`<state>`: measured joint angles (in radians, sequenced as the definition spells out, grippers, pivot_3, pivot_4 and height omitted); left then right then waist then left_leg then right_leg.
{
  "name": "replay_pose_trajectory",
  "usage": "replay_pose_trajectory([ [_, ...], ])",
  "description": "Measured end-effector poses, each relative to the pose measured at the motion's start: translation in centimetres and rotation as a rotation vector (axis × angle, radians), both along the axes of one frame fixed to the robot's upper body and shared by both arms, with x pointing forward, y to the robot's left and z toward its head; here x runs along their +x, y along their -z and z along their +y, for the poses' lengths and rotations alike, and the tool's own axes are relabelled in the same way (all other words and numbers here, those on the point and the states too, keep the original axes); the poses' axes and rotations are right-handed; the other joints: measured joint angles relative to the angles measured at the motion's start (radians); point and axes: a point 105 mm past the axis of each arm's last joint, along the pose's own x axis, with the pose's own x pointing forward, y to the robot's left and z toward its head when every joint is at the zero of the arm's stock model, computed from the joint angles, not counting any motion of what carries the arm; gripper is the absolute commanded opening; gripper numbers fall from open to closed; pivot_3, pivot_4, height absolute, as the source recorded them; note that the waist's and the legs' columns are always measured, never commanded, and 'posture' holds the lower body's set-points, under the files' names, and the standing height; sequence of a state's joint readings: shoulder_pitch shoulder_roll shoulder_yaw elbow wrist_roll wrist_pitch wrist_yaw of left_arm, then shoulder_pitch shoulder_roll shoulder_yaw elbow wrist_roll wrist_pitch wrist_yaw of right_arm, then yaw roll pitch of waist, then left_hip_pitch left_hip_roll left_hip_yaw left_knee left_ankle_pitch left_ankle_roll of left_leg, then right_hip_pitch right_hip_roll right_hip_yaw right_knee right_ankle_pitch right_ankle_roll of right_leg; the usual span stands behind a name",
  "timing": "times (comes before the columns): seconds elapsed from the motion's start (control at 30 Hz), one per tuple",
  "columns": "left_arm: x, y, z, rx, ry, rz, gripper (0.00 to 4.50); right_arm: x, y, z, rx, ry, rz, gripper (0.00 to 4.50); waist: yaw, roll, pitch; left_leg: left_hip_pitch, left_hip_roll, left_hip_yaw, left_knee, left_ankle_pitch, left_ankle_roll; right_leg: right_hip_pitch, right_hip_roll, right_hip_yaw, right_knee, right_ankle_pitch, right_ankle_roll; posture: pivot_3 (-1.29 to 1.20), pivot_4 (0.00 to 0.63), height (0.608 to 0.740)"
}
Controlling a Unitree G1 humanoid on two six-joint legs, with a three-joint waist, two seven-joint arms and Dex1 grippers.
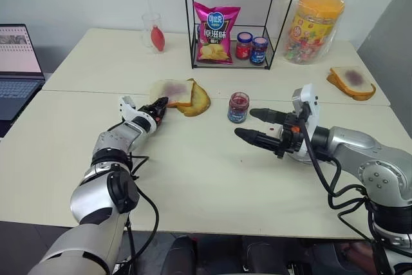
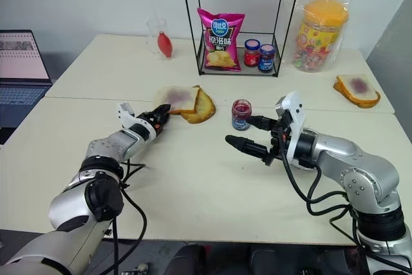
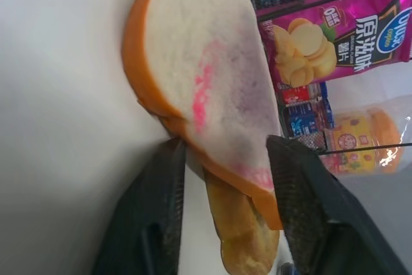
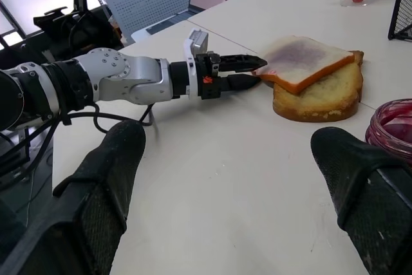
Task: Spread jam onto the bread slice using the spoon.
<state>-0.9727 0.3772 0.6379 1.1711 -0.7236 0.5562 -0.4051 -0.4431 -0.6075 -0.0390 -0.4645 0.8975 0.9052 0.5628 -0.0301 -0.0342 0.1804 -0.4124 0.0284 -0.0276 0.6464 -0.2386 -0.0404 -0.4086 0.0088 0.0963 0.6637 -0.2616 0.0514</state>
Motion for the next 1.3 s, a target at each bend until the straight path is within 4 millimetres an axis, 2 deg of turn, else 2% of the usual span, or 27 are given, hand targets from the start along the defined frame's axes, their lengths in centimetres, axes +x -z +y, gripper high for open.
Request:
replay_pose_trajectory([
  [0.23,0.3,-0.7,-0.2,-0.003,-0.008,-0.021,0.05,0.0,0.0,0.0,0.001,0.003,-0.001,4.50,0.000,0.000,0.000,0.001,0.000,0.000,0.001,0.000,0.000,0.000,0.000,0.000,0.002,0.000,0.000,0.00,0.150,0.740],
  [0.5,0.2,-0.9,0.2,0.003,0.001,-0.021,0.01,0.0,0.0,0.1,0.009,0.002,-0.003,4.50,-0.003,0.001,0.000,0.002,0.000,0.000,0.001,0.000,0.000,0.001,0.001,0.000,0.002,0.000,0.000,0.00,0.150,0.740],
  [0.67,-1.3,-0.8,0.8,0.034,0.068,-0.015,0.01,0.1,0.0,0.1,0.013,0.005,-0.005,4.50,-0.011,0.001,0.000,0.001,0.001,0.000,0.000,0.000,0.000,0.000,0.001,0.000,0.002,0.000,0.000,0.00,0.150,0.740],
  [0.8,-3.9,-0.6,1.4,0.082,0.134,-0.007,0.01,0.2,-0.1,0.1,0.021,0.007,-0.003,4.50,-0.021,0.001,0.000,0.000,0.002,-0.001,-0.001,0.000,0.000,-0.001,0.000,0.000,0.002,0.000,0.000,0.00,0.150,0.740],
  [0.9,-7.7,0.3,1.7,0.182,0.235,0.039,0.01,0.3,-0.1,-0.1,0.028,0.013,-0.001,4.50,-0.027,0.001,0.000,-0.001,0.002,-0.001,-0.001,0.000,0.000,-0.003,-0.001,0.000,0.002,0.000,-0.001,0.00,0.150,0.740],
  [0.97,-8.9,0.5,1.5,0.209,0.273,0.053,0.01,0.2,-0.1,-0.1,0.030,0.010,-0.002,4.50,-0.025,0.001,0.000,-0.001,0.002,-0.002,0.000,0.000,0.000,-0.003,-0.001,0.000,0.003,0.000,-0.001,0.00,0.150,0.740],
  [1.07,-12.1,0.2,0.0,0.352,0.462,0.050,0.01,0.3,0.0,-0.1,0.033,0.004,0.004,4.50,-0.026,0.001,0.000,-0.001,0.000,-0.001,0.000,0.000,-0.001,-0.002,-0.001,0.000,0.003,0.000,-0.001,0.00,0.150,0.740],
  [1.2,-16.1,-0.7,-3.4,0.578,0.810,-0.023,0.01,0.5,0.1,0.0,0.041,-0.008,0.020,4.50,-0.024,0.001,0.000,0.000,0.000,0.000,0.000,0.002,-0.003,-0.001,-0.001,0.001,0.001,0.000,-0.001,0.00,0.150,0.740],
  [1.23,-17.7,-0.8,-4.6,0.648,0.951,-0.050,0.01,0.6,0.1,0.0,0.042,-0.012,0.023,4.50,-0.025,0.001,0.000,0.000,0.000,0.001,0.000,0.002,-0.004,-0.002,-0.001,0.001,0.000,0.000,-0.002,0.00,0.150,0.740],
  [1.3,-19.4,-0.9,-6.0,0.702,1.121,-0.113,0.01,0.8,0.1,-0.1,0.043,-0.012,0.028,4.50,-0.025,0.002,0.001,0.001,0.000,0.002,-0.001,0.002,-0.004,-0.001,-0.001,0.002,0.000,0.000,-0.003,0.00,0.150,0.740],
])
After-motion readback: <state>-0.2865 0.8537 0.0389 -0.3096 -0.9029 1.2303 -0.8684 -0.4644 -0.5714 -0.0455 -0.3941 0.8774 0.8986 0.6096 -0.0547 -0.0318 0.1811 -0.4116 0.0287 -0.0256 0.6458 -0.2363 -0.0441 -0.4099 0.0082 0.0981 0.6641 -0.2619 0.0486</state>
